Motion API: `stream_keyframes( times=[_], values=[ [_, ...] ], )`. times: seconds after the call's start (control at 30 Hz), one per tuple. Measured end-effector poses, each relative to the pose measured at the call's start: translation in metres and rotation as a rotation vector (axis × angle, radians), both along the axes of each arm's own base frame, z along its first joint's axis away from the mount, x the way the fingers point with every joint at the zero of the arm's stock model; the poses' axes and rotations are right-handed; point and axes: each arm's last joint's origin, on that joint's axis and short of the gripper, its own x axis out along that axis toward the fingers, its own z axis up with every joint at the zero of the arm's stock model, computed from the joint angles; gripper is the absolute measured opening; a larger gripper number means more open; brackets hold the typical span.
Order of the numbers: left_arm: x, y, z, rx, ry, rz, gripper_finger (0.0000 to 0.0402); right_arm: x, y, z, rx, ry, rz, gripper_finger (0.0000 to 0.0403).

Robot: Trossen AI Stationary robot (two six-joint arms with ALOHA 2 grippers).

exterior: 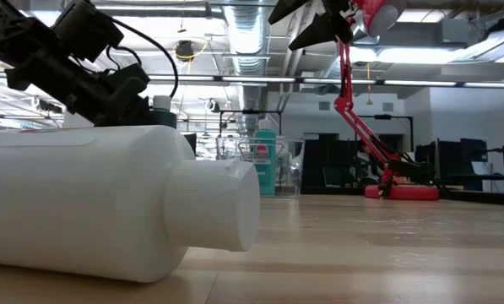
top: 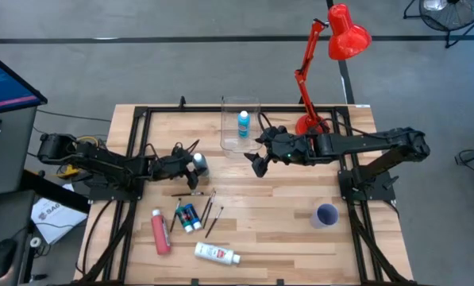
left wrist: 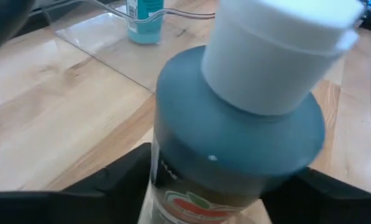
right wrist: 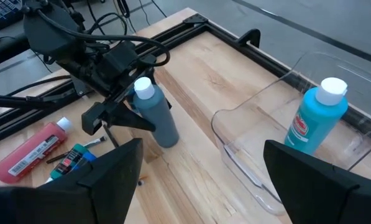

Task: Pick & Place Paint Supplies
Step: Put the black paint bottle into the transparent bin

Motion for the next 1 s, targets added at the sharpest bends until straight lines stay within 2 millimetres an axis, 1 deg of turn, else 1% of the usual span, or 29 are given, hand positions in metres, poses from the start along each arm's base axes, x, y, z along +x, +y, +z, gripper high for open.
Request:
stream_keyframes(
  times=[0.13,0.23,0.33,0.47,0.57,0.67,0.83,0.9,1.0],
  values=[
    [0.001,-0.001,0.001,-0.06,-0.022,-0.023,0.0183,0.001,0.0,0.001,0.001,-0.01,0.0,0.0326],
    [0.005,-0.004,0.004,-0.154,-0.05,-0.084,0.0156,0.002,0.0,0.003,0.004,-0.038,0.002,0.0326],
    [0.011,-0.007,0.011,-0.219,-0.064,-0.165,0.0154,0.004,0.001,0.006,0.045,-0.088,0.01,0.0326],
    [0.023,-0.009,0.031,-0.255,-0.134,-0.243,0.0164,0.007,-0.002,0.01,0.171,-0.165,0.026,0.0326],
    [0.032,-0.011,0.046,-0.279,-0.18,-0.306,0.0163,0.008,-0.005,0.01,0.217,-0.173,0.045,0.0326],
    [0.04,-0.013,0.063,-0.298,-0.231,-0.371,0.0159,0.008,-0.007,0.01,0.189,-0.161,0.059,0.0326],
    [0.049,-0.014,0.085,-0.289,-0.293,-0.412,0.0162,0.008,-0.004,0.01,0.125,-0.137,0.119,0.0326],
    [0.051,-0.014,0.092,-0.284,-0.315,-0.415,0.0162,0.008,-0.004,0.01,0.126,-0.14,0.123,0.0326],
    [0.053,-0.014,0.097,-0.28,-0.329,-0.417,0.0161,0.009,-0.004,0.012,0.126,-0.16,0.123,0.0326]
  ],
)
